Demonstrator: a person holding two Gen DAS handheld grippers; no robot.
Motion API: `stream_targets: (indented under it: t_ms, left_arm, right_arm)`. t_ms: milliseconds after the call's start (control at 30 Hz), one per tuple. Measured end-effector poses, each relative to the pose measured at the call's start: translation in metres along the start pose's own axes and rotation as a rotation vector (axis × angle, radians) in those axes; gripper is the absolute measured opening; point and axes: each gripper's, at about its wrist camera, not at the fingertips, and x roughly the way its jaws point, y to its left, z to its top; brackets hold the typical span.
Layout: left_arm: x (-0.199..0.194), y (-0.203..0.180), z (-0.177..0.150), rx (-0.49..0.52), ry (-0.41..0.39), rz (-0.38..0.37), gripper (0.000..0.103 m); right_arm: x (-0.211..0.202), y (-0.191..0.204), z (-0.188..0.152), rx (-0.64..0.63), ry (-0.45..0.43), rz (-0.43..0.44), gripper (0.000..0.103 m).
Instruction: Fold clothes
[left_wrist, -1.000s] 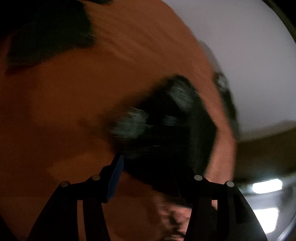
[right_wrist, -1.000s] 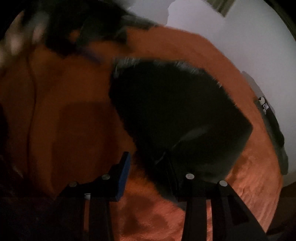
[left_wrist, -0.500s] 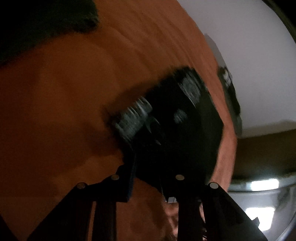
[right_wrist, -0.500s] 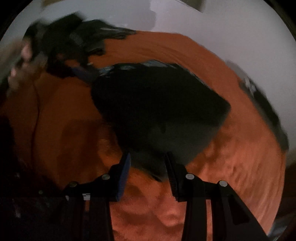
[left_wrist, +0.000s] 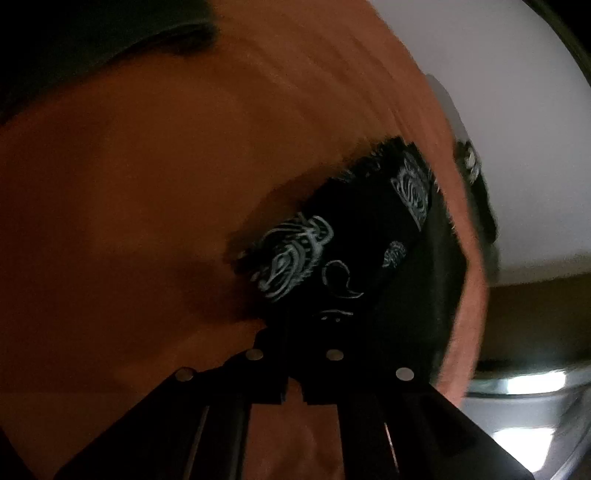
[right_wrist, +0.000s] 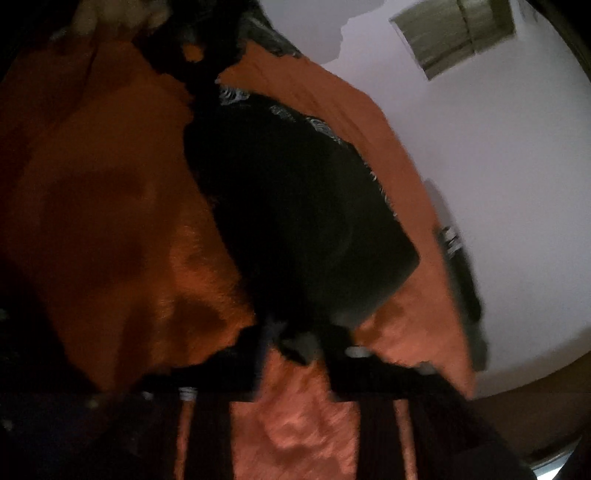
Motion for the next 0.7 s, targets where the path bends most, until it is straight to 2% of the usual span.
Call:
stream_targets:
  t_ms: [100,167,200,233,267,300,400,467,500,533,567,700]
  left_arm:
    - [-0.014,0.000,-0.007,-0.022,0.026,-0.029,0.009]
    - [-0.012,-0.013,-0.014,-0.015,0.060,-0.077,0.019]
    - [-0.012,-0.019,-0.017,-0.011,0.077,-0.102,0.029]
    - [-0.008,-0.029,-0.021,0.002,0.097,-0.127,0.038]
    - [-0.002,-0.042,-0.026,0.022,0.118,-0.152,0.041]
    - [0.005,-0.053,-0.029,0.038,0.135,-0.164,0.046]
    - [0.045,-0.084,-0.034,0.049,0.171,-0.161,0.053]
    - [0.062,-0.093,-0.039,0.050,0.170,-0.160,0.052]
    - [0.069,-0.095,-0.040,0.044,0.160,-0.164,0.046]
    - [0.076,-0.098,-0.039,0.038,0.142,-0.173,0.020]
    - [0.079,-0.098,-0.039,0.036,0.126,-0.177,0.015]
    - [0.069,-0.087,-0.037,0.047,0.069,-0.170,0.010]
  right_arm:
    - [-0.007,-0.002,-0.001,0.013,0.006,0.039,0.040]
    - [-0.012,-0.003,-0.002,0.021,0.010,0.066,0.040]
    - [-0.014,-0.004,-0.002,0.025,0.011,0.079,0.040]
    - [-0.007,-0.006,-0.003,0.021,0.023,0.084,0.030]
    - [0.010,-0.006,-0.003,0.002,0.052,0.076,0.012]
    - [0.019,-0.004,-0.003,-0.008,0.078,0.072,0.005]
    - [0.018,-0.005,-0.003,0.012,0.070,0.066,0.004]
    - [0.011,-0.009,-0.004,0.032,0.045,0.054,0.004]
    - [0.006,-0.011,-0.005,0.036,0.032,0.044,0.003]
    - [0.002,-0.011,-0.006,0.033,0.022,0.035,0.003]
    - [-0.002,-0.010,-0.007,0.022,0.016,0.028,0.003]
    - [-0.007,0.004,-0.009,-0.062,0.012,0.003,0.003]
